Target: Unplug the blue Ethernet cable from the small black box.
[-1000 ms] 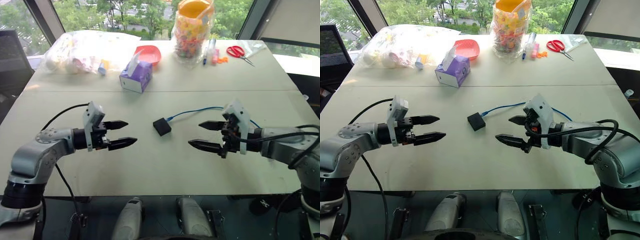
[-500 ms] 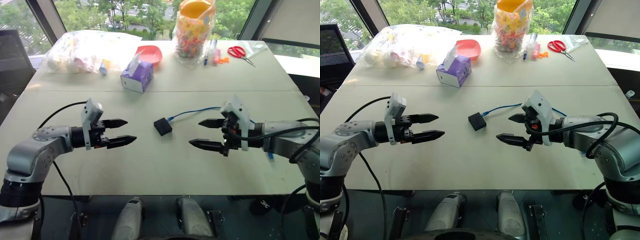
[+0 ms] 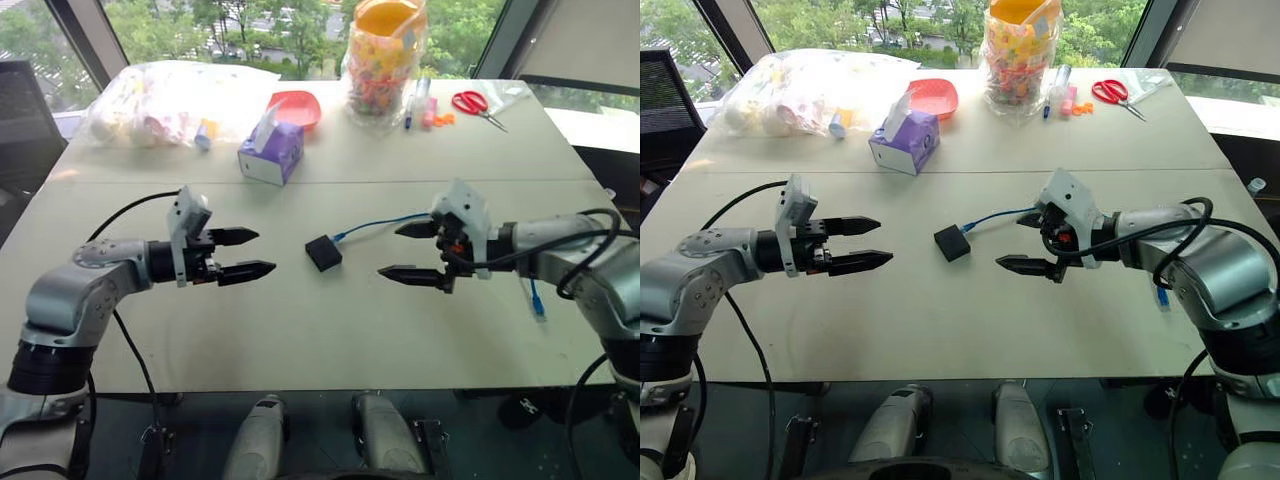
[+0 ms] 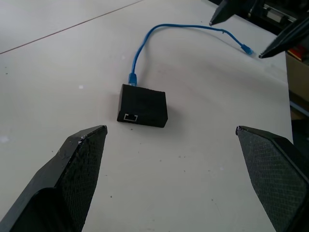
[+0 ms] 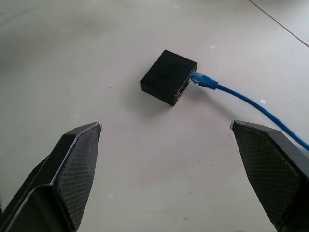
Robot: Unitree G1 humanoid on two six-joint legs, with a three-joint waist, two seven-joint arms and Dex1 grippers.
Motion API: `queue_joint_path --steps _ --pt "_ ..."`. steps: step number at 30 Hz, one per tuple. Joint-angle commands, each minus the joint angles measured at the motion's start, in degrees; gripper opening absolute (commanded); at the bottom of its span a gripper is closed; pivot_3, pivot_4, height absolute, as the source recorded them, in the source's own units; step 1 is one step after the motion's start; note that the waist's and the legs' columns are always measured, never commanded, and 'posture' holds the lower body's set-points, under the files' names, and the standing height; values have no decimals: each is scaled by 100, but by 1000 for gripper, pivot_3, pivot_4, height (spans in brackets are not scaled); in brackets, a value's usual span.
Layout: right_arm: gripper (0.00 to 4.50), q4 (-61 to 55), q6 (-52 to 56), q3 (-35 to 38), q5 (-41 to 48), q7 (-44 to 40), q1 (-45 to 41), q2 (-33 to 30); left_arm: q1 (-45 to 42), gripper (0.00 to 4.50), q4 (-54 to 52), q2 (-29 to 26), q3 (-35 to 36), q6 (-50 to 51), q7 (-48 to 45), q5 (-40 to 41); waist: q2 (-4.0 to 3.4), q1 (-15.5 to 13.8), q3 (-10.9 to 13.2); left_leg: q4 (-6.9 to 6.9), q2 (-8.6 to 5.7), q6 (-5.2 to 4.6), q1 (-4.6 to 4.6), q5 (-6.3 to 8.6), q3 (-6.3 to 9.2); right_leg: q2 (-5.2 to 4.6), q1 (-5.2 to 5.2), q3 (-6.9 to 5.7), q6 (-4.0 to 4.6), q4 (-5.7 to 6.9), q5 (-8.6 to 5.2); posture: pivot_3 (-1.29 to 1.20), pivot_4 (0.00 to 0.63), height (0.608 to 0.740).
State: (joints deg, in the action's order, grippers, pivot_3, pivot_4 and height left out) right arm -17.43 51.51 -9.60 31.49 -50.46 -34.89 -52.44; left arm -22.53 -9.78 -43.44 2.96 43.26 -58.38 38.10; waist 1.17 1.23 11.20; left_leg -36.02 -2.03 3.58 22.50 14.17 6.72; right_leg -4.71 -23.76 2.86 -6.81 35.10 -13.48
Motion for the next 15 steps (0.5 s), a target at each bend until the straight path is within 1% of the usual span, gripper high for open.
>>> queue_joint_path --steps 1,4,8,12,15 --pt "4500 747 -804 -597 -829 -377 -574 163 -118 4485 -130 79 59 -127 46 -9 0 -5 0 -1 0 0 0 0 0 0 -1 0 0 1 0 0 150 740" --pt "4500 1544 -1503 -1162 -1540 -724 -1019 385 -75 4485 -242 92 131 -79 96 16 0 -5 0 4 0 0 1 0 0 0 -3 0 -4 1 2 0 150 740" --pt "4500 2471 -1997 -1392 -1927 -1078 -1543 879 34 4485 -359 70 205 -85 198 7 -1 1 1 3 -1 0 5 0 0 0 -9 0 -23 2 12 0 150 740" --pt "4500 4164 -2996 -1907 -2715 -1384 -2391 1702 401 4485 -693 34 387 -12 350 96 -1 104 1 4 -1 5 2 -3 -1 1 -13 3 -23 13 14 0 150 740" --pt "4500 5231 -3737 -2120 -3195 -1472 -2801 2216 622 4485 -926 74 454 18 509 120 0 135 1 5 -1 6 1 -4 1 2 -15 2 -23 17 15 0 150 740"
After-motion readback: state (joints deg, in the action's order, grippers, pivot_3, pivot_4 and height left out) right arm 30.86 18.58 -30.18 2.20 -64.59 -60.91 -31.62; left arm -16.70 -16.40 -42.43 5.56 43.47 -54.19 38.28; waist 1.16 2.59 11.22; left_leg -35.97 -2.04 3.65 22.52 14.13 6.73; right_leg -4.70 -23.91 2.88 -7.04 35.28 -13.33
